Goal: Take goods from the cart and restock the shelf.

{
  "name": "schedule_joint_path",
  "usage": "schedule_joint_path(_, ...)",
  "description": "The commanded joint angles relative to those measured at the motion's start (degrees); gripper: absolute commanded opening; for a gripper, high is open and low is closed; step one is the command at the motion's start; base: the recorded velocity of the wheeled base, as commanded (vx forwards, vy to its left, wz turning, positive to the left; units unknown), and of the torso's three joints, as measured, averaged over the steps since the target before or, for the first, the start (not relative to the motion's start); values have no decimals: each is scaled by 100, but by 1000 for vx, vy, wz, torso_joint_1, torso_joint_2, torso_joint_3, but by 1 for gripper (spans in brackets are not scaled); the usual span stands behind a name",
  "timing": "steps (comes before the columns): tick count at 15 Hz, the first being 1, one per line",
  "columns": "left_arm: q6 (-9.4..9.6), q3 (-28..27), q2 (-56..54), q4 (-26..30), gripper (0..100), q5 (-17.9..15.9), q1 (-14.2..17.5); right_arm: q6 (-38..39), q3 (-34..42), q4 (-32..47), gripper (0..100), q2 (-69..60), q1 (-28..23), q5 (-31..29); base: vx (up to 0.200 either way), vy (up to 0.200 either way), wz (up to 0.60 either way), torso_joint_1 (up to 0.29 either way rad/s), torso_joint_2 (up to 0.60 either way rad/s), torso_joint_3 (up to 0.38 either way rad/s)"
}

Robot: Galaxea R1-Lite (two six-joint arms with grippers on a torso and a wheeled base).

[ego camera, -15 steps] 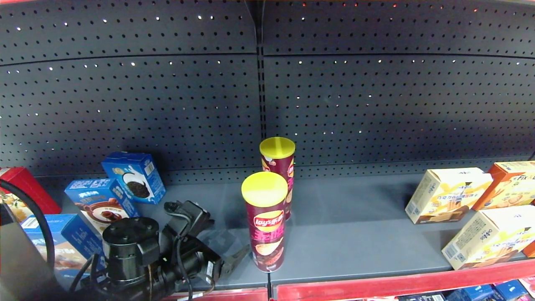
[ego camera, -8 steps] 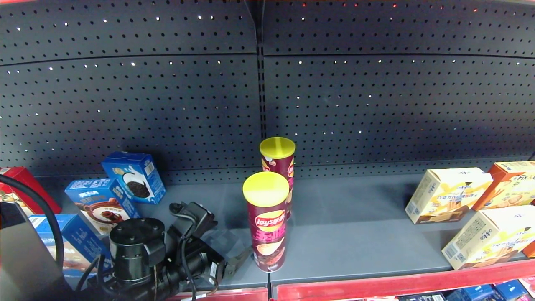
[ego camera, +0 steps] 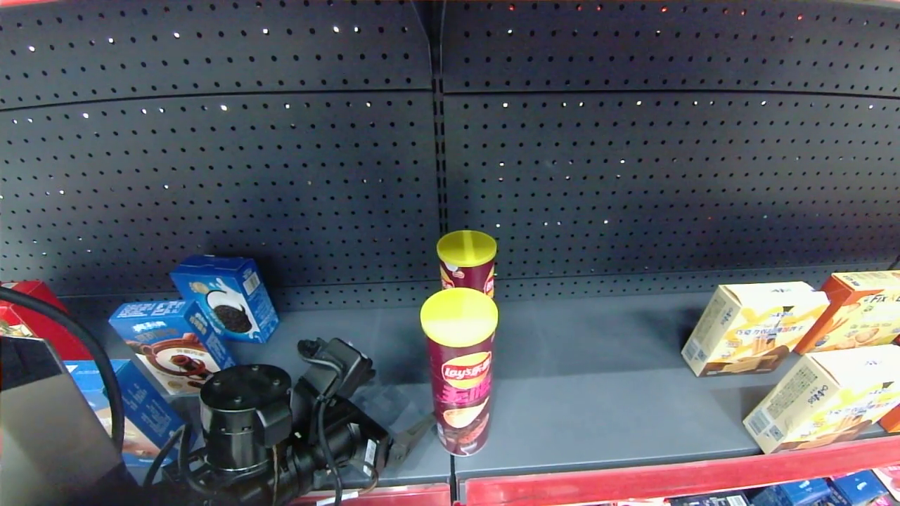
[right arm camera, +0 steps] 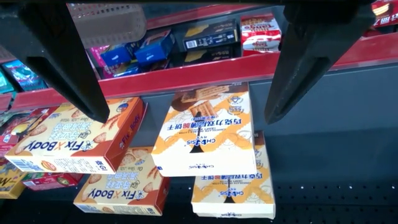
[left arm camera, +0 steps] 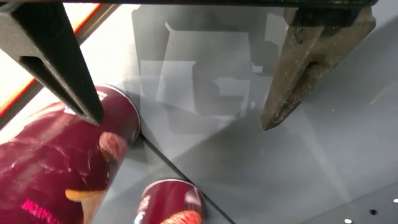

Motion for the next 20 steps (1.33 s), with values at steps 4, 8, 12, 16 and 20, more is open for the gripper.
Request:
schedule_joint_path(4, 2, -13, 47, -6, 100, 1, -31, -4, 27, -2, 100, -26, 5, -2, 0, 0, 0, 0, 0, 0)
schedule_joint_path(8, 2, -75, 108, -6, 100, 53, -110, -4, 45, -2, 100, -26, 5, -2, 0, 0, 0, 0, 0, 0)
schedule_joint_path(12, -24, -163, 161, -6, 100, 141, -216, -4, 54, 7, 100, -17, 5, -2, 0, 0, 0, 0, 0, 0)
schedule_joint_path(16, -24, -198, 196, -6, 100, 141, -198, 31, 63, 16, 100, 18, 14, 7, 0, 0, 0, 0, 0, 0)
schedule_joint_path(20, -33, -224, 231, -6, 100, 141, -207, 40, 106, 16, 100, 44, 14, 7, 0, 0, 0, 0, 0, 0)
